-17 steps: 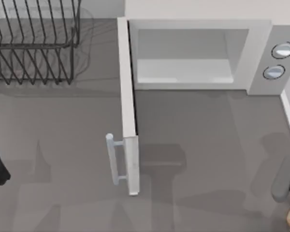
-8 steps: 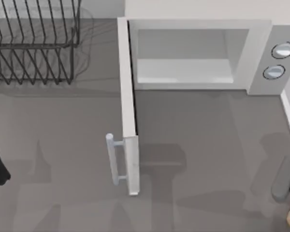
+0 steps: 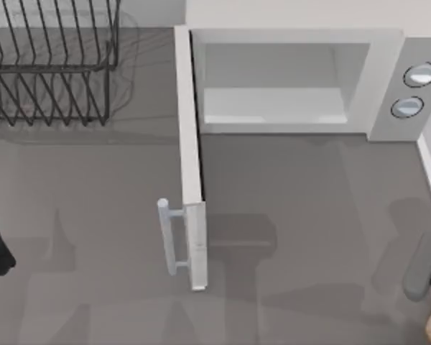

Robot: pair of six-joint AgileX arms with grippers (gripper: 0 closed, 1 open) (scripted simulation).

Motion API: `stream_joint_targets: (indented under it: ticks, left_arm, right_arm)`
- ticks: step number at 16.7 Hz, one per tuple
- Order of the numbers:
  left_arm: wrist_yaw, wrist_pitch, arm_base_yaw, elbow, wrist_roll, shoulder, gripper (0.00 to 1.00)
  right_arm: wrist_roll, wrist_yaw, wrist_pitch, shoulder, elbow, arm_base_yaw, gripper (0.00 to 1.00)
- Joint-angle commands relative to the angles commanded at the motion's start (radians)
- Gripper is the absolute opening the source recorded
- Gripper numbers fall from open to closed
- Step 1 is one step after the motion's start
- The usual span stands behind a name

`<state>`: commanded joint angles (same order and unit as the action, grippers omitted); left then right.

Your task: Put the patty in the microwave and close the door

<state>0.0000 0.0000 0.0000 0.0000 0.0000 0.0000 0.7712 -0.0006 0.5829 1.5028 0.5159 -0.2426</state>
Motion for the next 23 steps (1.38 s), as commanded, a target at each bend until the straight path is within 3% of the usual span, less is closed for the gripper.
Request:
stream_joint_targets:
  ticks: [5,6,10,17,23]
  left_arm:
    - [0.000,0.000,0.000,0.000,0.000,0.000,1.00]
    - [0.000,0.000,0.000,0.000,0.000,0.000,1.00]
    - [0.000,0.000,0.000,0.000,0.000,0.000,1.00]
    - [0.000,0.000,0.000,0.000,0.000,0.000,1.00]
    - [0.000,0.000,0.000,0.000,0.000,0.000,1.00]
  right_arm:
    - [0.000,0.000,0.000,0.000,0.000,0.000,0.00]
    - [-0.007,-0.013,0.109,-0.072,0.051,0.002,0.00]
    - [-0.004,-0.013,0.183,-0.096,0.107,0.004,0.00]
    - [0.003,-0.013,0.545,-0.223,0.320,0.007,0.00]
    - [-0.001,-0.013,0.582,-0.243,0.348,0.006,0.00]
